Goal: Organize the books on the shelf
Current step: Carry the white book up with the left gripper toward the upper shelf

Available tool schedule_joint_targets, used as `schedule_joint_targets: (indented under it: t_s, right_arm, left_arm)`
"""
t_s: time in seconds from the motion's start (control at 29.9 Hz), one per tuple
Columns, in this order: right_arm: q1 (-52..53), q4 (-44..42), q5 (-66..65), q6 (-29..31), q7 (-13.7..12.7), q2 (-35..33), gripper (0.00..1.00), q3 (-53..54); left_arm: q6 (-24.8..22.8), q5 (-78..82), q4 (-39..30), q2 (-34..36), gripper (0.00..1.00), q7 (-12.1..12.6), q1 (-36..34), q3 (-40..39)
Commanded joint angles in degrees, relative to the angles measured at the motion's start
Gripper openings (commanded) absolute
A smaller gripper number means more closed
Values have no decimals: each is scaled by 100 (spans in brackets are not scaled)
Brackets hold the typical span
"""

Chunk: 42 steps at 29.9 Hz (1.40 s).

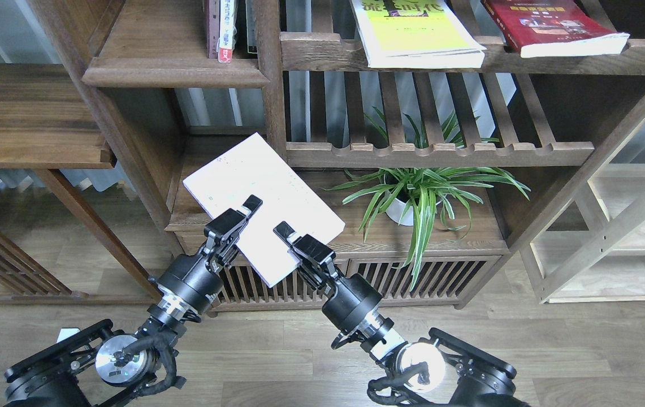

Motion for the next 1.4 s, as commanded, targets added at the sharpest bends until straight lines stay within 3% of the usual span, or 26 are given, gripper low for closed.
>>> schedule_joint_targets:
  t_s: [0.0,0.13,0.23,0.33,0.74,0.94,1.37]
  right_arm:
    - [36,-6,-70,0,-12,1,18,-2]
    - [28,-15,-211,0,-21,1,33,-2]
    - [19,-41,-316,0,-21,1,71,15]
    - [19,-33,-325,0,-12,1,90,85]
    - [89,-59,-369,0,-12,1,92,226]
    - [72,-68,-378,0,-12,1,92,507]
    - [72,-296,-378,0,-3,1,92,780]
  left_arm:
    - [0,-8,1,-12,3,-76,12,-79]
    - [0,1,10,-12,2,-85,12,-79]
    - [0,175,-8,-12,2,-85,21,-79]
    - [0,361,1,41,2,-137,47,-123]
    - [0,791,-34,418,2,-252,65,-246]
    - [0,1898,-253,1191,2,-226,21,-395]
    - [0,2620,-553,3054,2,-112,3,-1133]
